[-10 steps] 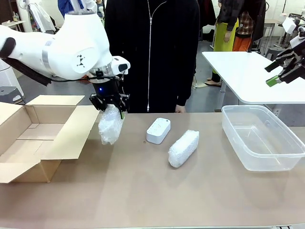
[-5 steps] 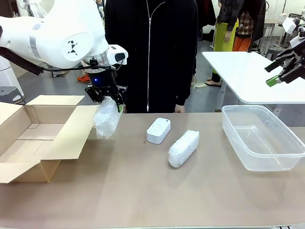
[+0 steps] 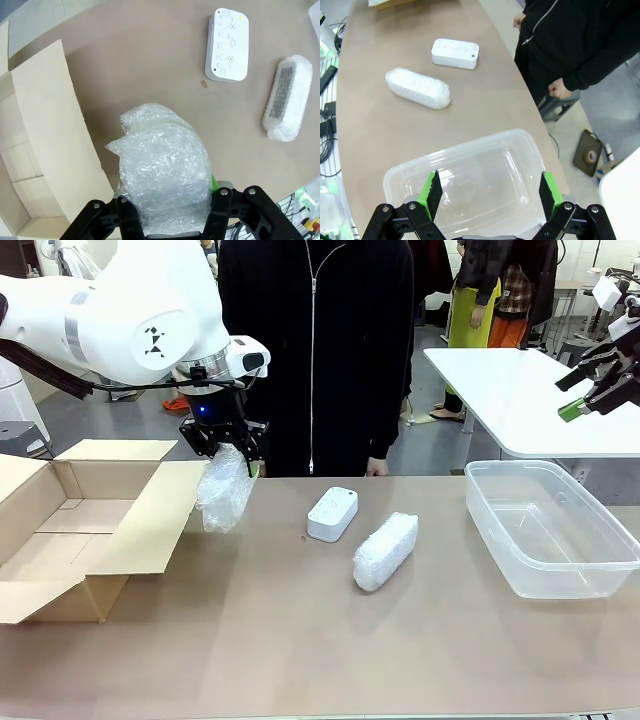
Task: Separate and place wrapped and unwrapped clocks.
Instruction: Pick up the Digital clock indicated by the person, then if the picked Digital clock is wrapped, place it in the Package Box ; if not, place it in the Organizing box.
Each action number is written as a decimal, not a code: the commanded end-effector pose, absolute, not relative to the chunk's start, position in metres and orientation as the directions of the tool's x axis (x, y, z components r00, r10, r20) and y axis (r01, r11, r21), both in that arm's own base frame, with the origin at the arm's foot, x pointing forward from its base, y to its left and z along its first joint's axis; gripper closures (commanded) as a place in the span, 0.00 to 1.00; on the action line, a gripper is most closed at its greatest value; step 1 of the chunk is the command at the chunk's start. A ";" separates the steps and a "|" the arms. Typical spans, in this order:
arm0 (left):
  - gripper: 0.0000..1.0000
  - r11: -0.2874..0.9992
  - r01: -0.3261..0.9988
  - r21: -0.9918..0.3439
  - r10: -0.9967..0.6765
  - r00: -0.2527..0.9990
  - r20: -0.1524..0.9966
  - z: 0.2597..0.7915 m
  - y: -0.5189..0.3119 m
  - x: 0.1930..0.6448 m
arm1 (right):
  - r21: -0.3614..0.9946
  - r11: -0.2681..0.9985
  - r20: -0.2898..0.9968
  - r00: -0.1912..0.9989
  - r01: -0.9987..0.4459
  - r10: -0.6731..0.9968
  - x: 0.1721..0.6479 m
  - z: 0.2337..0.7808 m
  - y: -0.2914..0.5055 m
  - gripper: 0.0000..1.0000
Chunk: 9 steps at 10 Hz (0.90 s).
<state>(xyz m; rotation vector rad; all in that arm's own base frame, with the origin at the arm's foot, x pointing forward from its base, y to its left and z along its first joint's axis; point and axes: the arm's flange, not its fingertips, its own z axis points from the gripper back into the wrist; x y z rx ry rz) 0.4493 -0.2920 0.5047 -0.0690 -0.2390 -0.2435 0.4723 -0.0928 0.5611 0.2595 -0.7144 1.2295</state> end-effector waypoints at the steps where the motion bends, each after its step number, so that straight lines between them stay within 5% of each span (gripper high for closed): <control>1: 0.67 0.969 0.244 -0.042 -0.227 0.942 0.246 0.507 -0.290 0.450 | -0.186 0.335 0.635 0.147 -0.924 0.758 0.472 0.560 -0.092 0.00; 9: 0.67 0.969 0.244 -0.042 -0.227 0.942 0.246 0.507 -0.290 0.450 | -0.186 0.335 0.635 0.147 -0.924 0.758 0.472 0.560 -0.092 0.00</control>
